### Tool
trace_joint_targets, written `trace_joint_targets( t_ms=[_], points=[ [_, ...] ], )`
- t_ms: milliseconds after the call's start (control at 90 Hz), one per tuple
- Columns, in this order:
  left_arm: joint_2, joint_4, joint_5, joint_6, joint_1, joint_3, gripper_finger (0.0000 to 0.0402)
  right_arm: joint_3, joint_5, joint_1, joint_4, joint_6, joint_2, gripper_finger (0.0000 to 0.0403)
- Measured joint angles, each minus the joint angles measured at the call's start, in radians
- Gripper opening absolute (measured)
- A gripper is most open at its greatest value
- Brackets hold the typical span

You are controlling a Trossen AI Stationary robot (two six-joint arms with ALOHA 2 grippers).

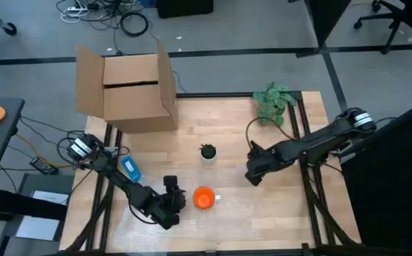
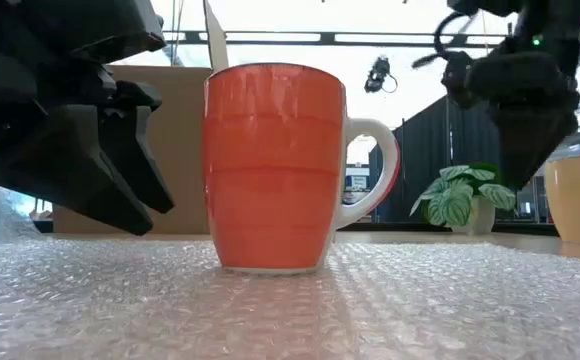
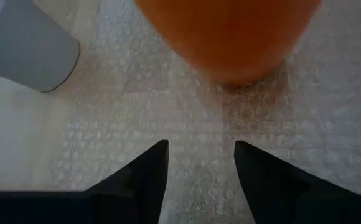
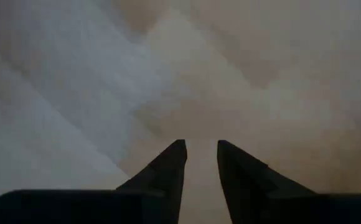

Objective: Wrap mug
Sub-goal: Wrap the orange mug with the transparent bubble wrap

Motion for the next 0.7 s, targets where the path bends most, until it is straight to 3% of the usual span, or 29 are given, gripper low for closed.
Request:
trace_joint_targets(
  t_ms=[222,456,700],
  points=[
    [0.0,0.001,-0.019,0.004,0.0,0.0,0.017,-0.151,-0.001,0.0,0.345,0.091,0.078,0.0073],
    [0.0,0.001,-0.027,0.004,0.0,0.0,0.017,-0.108,0.031,0.001,0.406,0.116,0.239,0.0073],
    [-0.002,0.001,-0.05,0.005,0.0,0.0,0.017,-0.023,0.09,0.012,0.417,0.056,0.225,0.0051]
  ],
)
